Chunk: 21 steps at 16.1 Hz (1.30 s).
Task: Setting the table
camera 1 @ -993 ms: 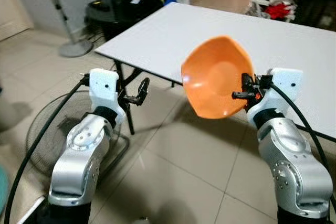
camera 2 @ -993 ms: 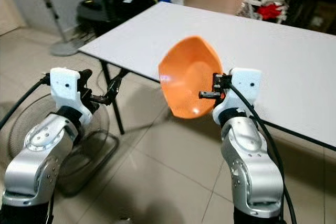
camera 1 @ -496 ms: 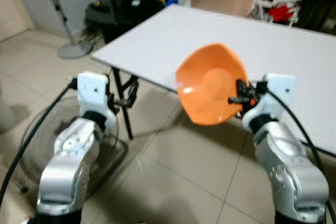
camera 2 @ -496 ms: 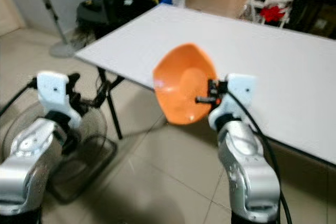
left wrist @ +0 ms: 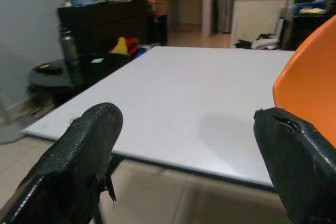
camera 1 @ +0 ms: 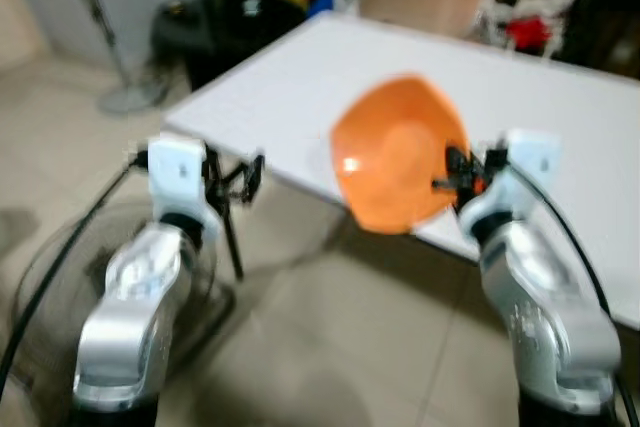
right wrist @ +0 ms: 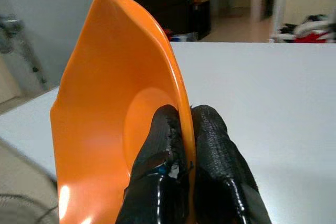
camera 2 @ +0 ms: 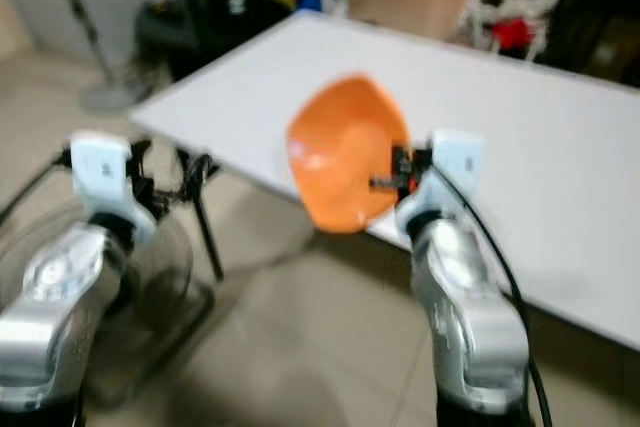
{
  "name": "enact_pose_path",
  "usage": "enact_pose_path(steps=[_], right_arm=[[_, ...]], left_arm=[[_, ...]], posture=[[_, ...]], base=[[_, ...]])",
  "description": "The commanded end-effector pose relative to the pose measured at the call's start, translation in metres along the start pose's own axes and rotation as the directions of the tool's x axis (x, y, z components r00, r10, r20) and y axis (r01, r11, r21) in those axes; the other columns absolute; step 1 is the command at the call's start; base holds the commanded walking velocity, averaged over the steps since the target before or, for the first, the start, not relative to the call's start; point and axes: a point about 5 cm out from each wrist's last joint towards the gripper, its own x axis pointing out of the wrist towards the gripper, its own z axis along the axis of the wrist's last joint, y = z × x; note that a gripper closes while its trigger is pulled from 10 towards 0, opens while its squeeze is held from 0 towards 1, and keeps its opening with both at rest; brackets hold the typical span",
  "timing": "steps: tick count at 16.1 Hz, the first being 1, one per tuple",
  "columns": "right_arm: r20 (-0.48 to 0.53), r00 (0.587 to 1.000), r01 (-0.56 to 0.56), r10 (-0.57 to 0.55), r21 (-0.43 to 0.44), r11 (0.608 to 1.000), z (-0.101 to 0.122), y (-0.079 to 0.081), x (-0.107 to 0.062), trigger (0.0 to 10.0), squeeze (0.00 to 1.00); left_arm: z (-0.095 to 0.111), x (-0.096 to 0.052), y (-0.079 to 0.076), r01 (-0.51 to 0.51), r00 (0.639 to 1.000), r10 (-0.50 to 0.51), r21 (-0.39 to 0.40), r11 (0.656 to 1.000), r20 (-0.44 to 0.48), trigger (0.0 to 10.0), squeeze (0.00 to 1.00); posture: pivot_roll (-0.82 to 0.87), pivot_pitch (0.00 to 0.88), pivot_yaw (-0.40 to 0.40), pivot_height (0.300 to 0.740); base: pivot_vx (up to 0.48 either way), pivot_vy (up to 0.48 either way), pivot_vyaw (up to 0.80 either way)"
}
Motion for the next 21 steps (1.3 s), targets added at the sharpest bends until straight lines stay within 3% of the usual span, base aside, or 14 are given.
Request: enact_pose_path(steps=[1,7,13,21], right_arm=[[0.037,0.999,0.025,-0.025,-0.001,1.000,0.0071,-0.0051,-0.0016,10.0,0.00],[0.047,0.998,0.046,-0.046,0.002,0.999,0.0100,-0.0076,0.0011,10.0,0.00],[0.026,1.000,0.011,-0.012,0.015,1.000,0.0073,-0.0031,0.0019,10.0,0.00],[0.026,1.000,0.011,-0.012,0.036,0.999,0.0076,-0.0030,0.0026,10.0,0.00]], left_arm=[[0.0002,0.0005,-0.0040,0.015,1.000,-0.015,0.004,1.000,-0.004,10.0,0.00],[0.0030,0.0090,-0.0063,0.034,0.999,-0.034,0.001,0.999,0.010,10.0,0.00],[-0.0023,-0.0003,-0.0017,0.004,1.000,-0.004,0.001,1.000,-0.008,10.0,0.00],[-0.0009,0.0021,-0.0033,0.017,1.000,-0.017,0.004,1.000,-0.004,10.0,0.00]], posture=[[0.07,0.000,0.031,0.740],[0.05,0.000,0.047,0.740],[0.08,0.000,0.017,0.740],[0.08,0.000,0.028,0.740]], base=[[0.364,0.000,0.00],[0.364,0.000,0.00],[0.365,0.000,0.00],[0.365,0.000,-0.80]])
